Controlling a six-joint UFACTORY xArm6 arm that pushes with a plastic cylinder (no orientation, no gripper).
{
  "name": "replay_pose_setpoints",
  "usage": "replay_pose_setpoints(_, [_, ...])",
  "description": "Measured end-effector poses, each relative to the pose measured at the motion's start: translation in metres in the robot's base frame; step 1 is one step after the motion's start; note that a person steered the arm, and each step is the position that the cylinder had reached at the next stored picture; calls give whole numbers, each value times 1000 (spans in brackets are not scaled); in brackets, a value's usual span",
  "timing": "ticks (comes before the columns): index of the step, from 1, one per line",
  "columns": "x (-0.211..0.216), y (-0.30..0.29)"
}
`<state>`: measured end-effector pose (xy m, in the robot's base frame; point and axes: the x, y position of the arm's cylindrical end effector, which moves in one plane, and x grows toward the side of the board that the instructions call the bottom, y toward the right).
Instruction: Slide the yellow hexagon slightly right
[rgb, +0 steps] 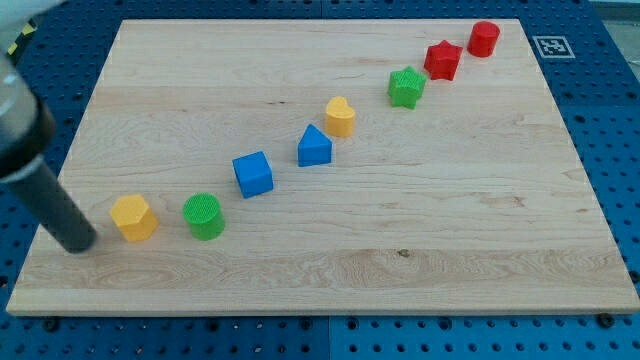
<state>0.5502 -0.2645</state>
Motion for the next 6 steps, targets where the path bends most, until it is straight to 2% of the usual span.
replay_pose_setpoints(2, [-11, -5])
replay_pose_setpoints(6, [-11, 125])
